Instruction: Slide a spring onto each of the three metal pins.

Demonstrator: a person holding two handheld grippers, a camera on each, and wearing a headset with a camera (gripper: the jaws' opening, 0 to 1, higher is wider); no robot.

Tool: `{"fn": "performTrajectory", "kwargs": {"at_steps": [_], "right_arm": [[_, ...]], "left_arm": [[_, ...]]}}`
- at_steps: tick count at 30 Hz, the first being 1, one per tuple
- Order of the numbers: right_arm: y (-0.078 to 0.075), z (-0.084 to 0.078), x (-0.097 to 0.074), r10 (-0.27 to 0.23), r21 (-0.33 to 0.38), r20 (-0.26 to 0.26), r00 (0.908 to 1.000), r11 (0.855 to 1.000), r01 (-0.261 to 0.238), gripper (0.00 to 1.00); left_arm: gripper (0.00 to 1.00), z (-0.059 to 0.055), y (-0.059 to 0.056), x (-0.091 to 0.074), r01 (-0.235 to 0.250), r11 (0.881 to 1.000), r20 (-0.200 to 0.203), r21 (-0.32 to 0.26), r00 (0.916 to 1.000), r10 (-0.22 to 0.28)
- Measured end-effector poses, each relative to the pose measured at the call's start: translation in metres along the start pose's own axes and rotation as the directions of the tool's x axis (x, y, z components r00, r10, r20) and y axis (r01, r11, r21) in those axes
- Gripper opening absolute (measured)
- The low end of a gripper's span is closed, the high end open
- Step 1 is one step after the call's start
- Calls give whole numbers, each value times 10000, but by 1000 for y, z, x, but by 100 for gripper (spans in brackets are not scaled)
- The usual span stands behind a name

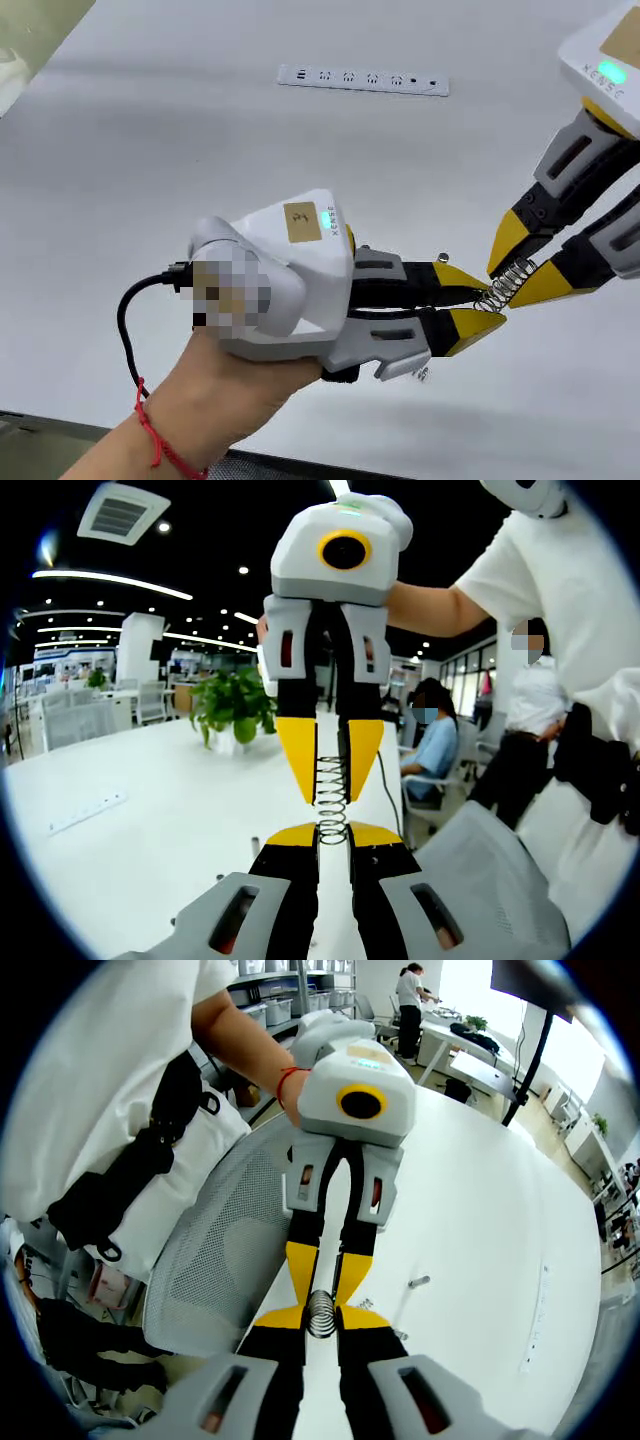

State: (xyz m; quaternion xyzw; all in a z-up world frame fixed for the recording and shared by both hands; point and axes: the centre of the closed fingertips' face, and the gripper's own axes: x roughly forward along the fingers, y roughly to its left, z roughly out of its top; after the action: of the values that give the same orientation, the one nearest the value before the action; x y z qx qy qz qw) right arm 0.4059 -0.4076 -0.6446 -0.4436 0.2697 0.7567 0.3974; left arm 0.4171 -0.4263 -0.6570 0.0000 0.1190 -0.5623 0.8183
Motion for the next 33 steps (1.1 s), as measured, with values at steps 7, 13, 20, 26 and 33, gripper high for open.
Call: {"fn": "performTrajectory", "kwargs": {"at_steps": [7, 13, 20, 26, 33], "right_arm": [[-1, 1, 0, 11, 14, -33, 10000, 10000, -11, 12], [-4, 0, -1, -14, -27, -66, 10000, 10000, 14, 12], [-6, 1, 1, -48, -65, -135, 9999, 10000, 47, 12], [-7, 4, 3, -46, -85, -192, 9998, 10000, 44, 12], [-12, 6, 4, -20, -20, -116, 9999, 10000, 20, 12]], "left_arm": [[10, 0, 1, 0, -39, 10000, 36, 17, 10000, 39], [10, 1, 3, -1, -109, 9999, 134, 46, 9999, 108], [11, 1, 5, -3, -184, 9998, 173, 37, 9997, 184], [11, 0, 6, -5, -224, 9997, 207, -10, 9995, 224], [17, -3, 8, -8, -342, 9994, 189, -64, 9992, 343]]}}
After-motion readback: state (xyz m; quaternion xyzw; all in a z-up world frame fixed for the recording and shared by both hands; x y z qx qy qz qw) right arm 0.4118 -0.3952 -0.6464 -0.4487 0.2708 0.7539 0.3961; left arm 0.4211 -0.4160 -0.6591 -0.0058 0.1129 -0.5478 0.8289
